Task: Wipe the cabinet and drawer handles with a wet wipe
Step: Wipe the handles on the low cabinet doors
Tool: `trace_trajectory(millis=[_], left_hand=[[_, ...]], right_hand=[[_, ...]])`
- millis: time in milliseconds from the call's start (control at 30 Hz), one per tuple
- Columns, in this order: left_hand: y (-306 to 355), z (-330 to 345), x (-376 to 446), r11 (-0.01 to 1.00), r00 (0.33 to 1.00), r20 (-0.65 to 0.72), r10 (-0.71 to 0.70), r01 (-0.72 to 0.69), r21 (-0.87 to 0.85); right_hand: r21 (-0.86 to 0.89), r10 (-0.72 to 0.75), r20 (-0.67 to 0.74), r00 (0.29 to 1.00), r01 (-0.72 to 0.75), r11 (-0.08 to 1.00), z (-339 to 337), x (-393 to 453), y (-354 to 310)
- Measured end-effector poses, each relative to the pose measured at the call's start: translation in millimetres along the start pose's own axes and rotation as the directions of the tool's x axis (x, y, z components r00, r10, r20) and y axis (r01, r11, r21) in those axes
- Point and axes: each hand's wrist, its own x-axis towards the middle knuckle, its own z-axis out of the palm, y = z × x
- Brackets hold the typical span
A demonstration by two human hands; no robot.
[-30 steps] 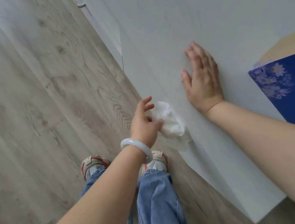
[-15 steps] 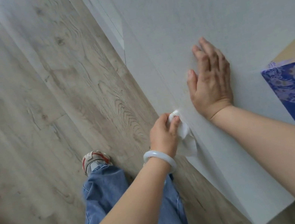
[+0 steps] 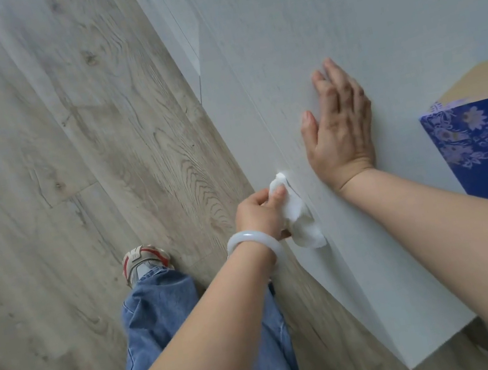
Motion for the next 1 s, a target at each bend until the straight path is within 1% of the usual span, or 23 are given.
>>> trace_trajectory(millis=[133,233,300,400,433,500,567,600,667,733,800,833,900,1000], left_hand=[[7.5,4.6,1.0,0.991,0.987,-0.1,0.129,-0.124,0.055],[11.1,8.0,-1.7,0.975,0.96,-0.171,0.222,-0.222,0.016],[5.6,12.7,-6.4,0.966,0.945,-0.206,0.252,-0.258,0.001],[-12.6,18.5,-12.8,0.969,0.96,-0.194,0.202,-0.224,-0.103],[-19.3,19.5,-12.1,0.974,0.967,-0.183,0.175,-0.197,-0.111],[-27.1,19.2,-9.8,0.987,0.98,-0.154,0.129,-0.141,-0.071],[-23.3,16.7,-4.1,0.991,0.986,-0.134,0.102,-0.113,-0.073],[-16.5,15.3,-1.7,0.99,0.986,-0.125,0.11,-0.119,-0.072],[-1.1,11.8,4.8,0.983,0.975,-0.142,0.17,-0.178,-0.046],[7.1,12.1,3.1,0.967,0.951,-0.192,0.242,-0.252,-0.028],[-0.5,16.7,-3.8,0.949,0.933,-0.188,0.307,-0.315,-0.015],[-9.1,19.9,-8.9,0.946,0.932,-0.176,0.318,-0.324,-0.006],[-22.7,22.9,-14.8,0.959,0.945,-0.169,0.279,-0.285,-0.008],[-21.4,17.5,-10.7,0.984,0.972,-0.154,0.177,-0.174,0.036]], right_hand=[[-0.002,-0.001,-0.002,1.0,0.001,1.0,0.2,-1.9,-0.8],[0.004,0.003,-0.011,1.0,-0.003,1.0,1.8,-2.2,-1.7],[0.004,0.018,-0.012,1.0,-0.018,1.0,2.5,-5.3,-3.3],[-0.025,0.045,-0.01,0.999,-0.045,0.999,2.7,-19.9,-10.7],[-0.037,0.05,-0.011,0.999,-0.05,0.998,3.1,-24.8,-12.9],[-0.044,0.052,-0.003,0.999,-0.052,0.998,2.6,-28.3,-14.3],[-0.044,0.053,0.004,0.999,-0.053,0.998,1.8,-27.2,-13.2],[-0.045,0.053,0.003,0.999,-0.053,0.998,1.6,-26.5,-12.7],[-0.039,0.053,-0.004,0.999,-0.053,0.998,2.3,-26.0,-13.1],[-0.035,0.057,-0.003,0.998,-0.057,0.998,2.8,-26.6,-13.9],[-0.041,0.061,-0.002,0.998,-0.061,0.997,2.2,-26.2,-13.7],[-0.045,0.064,0.001,0.998,-0.064,0.997,1.8,-26.3,-13.6],[-0.05,0.068,0.006,0.998,-0.068,0.996,1.2,-26.4,-13.9],[-0.039,0.067,-0.009,0.998,-0.067,0.997,1.3,-25.7,-15.9]])
